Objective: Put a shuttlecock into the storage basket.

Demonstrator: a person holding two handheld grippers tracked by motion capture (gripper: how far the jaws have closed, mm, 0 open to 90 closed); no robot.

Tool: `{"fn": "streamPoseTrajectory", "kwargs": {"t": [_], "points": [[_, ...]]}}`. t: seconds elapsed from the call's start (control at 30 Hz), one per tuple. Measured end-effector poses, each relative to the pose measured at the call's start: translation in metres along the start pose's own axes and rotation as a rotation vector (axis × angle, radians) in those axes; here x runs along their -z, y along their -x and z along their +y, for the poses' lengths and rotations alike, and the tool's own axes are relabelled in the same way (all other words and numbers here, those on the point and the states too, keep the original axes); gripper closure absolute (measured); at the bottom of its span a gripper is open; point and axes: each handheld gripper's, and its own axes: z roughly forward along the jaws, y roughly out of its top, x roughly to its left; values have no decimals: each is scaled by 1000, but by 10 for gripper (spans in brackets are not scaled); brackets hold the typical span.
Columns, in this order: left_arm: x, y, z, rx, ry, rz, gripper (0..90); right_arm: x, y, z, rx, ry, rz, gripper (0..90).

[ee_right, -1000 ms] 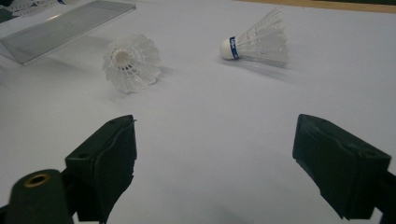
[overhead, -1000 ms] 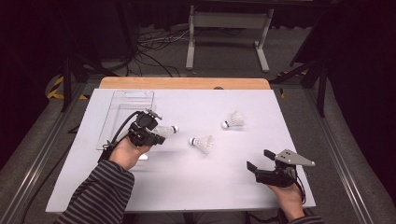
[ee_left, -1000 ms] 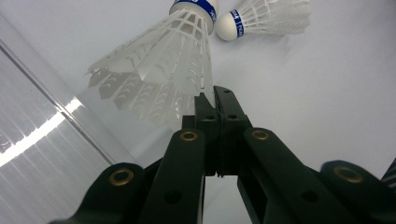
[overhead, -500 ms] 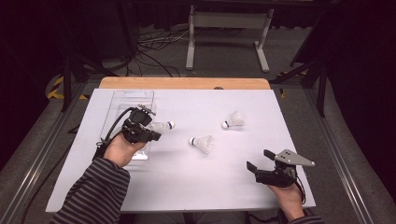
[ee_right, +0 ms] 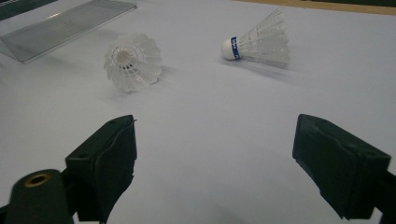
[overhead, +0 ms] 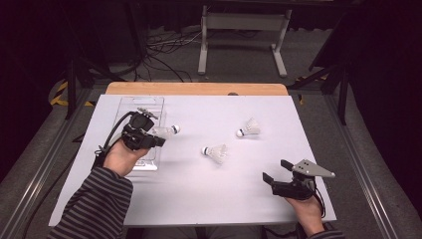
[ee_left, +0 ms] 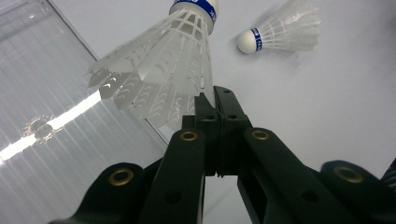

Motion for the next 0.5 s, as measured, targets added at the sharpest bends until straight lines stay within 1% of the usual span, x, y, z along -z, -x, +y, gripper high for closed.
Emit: {"fn": "streamPoseTrajectory", "kwargs": {"t": [0.03, 0.23, 0.37, 0.4, 0.43, 0.47, 0.5], "points": [[1, -1, 0, 2, 2, 6, 898, 0, 0, 0, 1, 0, 0, 145], [4, -6, -2, 19, 7, 7, 898, 0, 0, 0, 2, 2, 6, 145], [6, -7, -3, 18, 8, 14, 898, 0, 0, 0, 3, 3, 8, 145], [7, -7, -3, 27, 11, 13, 898, 0, 0, 0, 2, 3, 8, 145], [8, -9, -3, 24, 13, 22, 898, 0, 0, 0, 2, 3, 7, 145], [8, -9, -3, 35, 15, 15, 898, 0, 0, 0, 2, 3, 8, 145], [9, -11, -4, 35, 17, 18, 897, 0, 0, 0, 2, 3, 8, 145]]}}
